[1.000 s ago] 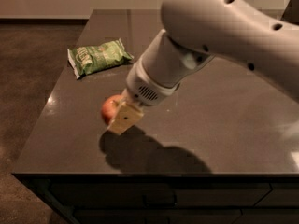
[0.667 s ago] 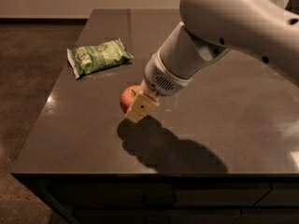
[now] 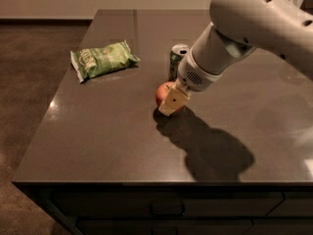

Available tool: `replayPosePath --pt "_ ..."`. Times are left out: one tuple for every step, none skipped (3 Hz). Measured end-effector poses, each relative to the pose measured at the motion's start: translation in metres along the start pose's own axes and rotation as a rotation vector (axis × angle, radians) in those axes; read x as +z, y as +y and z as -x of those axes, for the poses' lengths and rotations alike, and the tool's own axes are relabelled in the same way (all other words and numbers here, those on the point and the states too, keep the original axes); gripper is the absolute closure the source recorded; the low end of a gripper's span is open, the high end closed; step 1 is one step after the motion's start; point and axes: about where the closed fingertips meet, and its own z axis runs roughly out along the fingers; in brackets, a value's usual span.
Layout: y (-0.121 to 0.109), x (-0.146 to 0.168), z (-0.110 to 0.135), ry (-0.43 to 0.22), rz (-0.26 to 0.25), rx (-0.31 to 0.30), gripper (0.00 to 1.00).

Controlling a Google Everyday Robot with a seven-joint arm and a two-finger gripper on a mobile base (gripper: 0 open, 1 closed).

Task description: Move apple near green can

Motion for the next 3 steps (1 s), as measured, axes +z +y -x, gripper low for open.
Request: replayPosePath --pt "-0.027 0.007 -0.017 0.038 -0.031 0.049 1.0" --pt "-0.048 0.005 -0.03 0.05 -0.077 0.09 0.85" --pt "-0.057 0.005 -0.038 0.031 -0.073 0.111 0.63"
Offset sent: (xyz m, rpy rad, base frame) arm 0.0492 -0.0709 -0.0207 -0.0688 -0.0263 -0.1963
